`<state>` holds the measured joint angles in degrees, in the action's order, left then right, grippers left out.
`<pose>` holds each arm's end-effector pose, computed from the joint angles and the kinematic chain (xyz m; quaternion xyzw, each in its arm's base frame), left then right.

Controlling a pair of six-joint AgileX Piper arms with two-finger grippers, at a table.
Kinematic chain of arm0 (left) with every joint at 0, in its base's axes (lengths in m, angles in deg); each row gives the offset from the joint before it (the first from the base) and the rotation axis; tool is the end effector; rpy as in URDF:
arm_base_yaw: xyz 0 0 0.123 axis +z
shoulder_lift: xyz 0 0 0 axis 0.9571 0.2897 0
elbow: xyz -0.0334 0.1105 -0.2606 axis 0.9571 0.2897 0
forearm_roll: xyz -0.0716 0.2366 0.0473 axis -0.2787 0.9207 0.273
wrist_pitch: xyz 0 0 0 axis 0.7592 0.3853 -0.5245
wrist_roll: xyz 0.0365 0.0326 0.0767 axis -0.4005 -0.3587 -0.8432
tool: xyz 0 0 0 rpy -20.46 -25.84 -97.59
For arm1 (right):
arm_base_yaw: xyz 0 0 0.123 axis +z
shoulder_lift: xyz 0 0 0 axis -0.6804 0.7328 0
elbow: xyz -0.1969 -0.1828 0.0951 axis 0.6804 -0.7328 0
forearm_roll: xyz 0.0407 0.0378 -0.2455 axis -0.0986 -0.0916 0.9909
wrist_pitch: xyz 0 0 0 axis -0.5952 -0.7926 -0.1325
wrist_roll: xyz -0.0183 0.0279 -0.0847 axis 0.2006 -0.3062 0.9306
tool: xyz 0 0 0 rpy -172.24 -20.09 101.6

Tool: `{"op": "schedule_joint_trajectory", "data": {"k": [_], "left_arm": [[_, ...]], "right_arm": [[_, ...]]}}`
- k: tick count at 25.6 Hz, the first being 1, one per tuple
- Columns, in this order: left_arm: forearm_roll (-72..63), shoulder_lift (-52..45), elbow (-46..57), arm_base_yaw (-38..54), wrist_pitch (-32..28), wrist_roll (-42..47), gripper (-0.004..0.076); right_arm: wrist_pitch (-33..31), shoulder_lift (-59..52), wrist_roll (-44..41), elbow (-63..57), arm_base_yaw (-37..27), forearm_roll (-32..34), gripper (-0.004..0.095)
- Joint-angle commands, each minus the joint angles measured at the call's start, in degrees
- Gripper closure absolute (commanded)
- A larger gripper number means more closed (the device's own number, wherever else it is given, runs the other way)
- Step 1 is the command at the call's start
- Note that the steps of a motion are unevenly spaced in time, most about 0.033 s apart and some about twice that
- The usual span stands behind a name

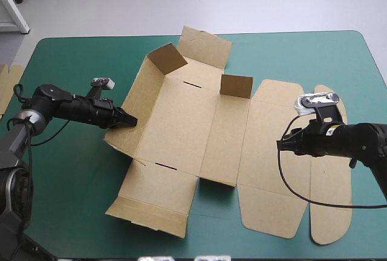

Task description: Fold the box

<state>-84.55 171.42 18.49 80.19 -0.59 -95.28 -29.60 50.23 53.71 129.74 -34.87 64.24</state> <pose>0.3315 -0.0228 0.2453 0.1793 0.9036 -0.3294 0.2069 0.2018 0.0477 0.3293 -0.1179 0.9357 0.1156 0.3118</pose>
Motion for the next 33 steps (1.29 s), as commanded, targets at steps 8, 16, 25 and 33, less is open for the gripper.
{"op": "schedule_joint_trajectory", "data": {"k": [8, 16, 25, 33], "left_arm": [[7.4, -2.1, -14.1, -1.2, 3.1, -2.0, 0.0734], [17.9, 3.8, -27.8, -4.4, 11.6, 0.9, 0.0734], [26.4, 7.2, -39.1, -8.3, 11.6, -5.9, 0.0733], [30.0, 7.3, -40.0, -17.1, 3.8, -11.0, 0.0734]], "right_arm": [[2.0, -0.8, 0.3, 2.0, 0.1, -0.7, 0.0507], [1.7, -0.8, 0.3, 2.0, 0.1, -0.7, 0.0507], [0.8, -0.8, 0.3, 2.0, 0.1, -0.7, 0.0507], [0.8, -0.8, 0.5, 2.0, 0.1, -0.7, 0.0507]]}}
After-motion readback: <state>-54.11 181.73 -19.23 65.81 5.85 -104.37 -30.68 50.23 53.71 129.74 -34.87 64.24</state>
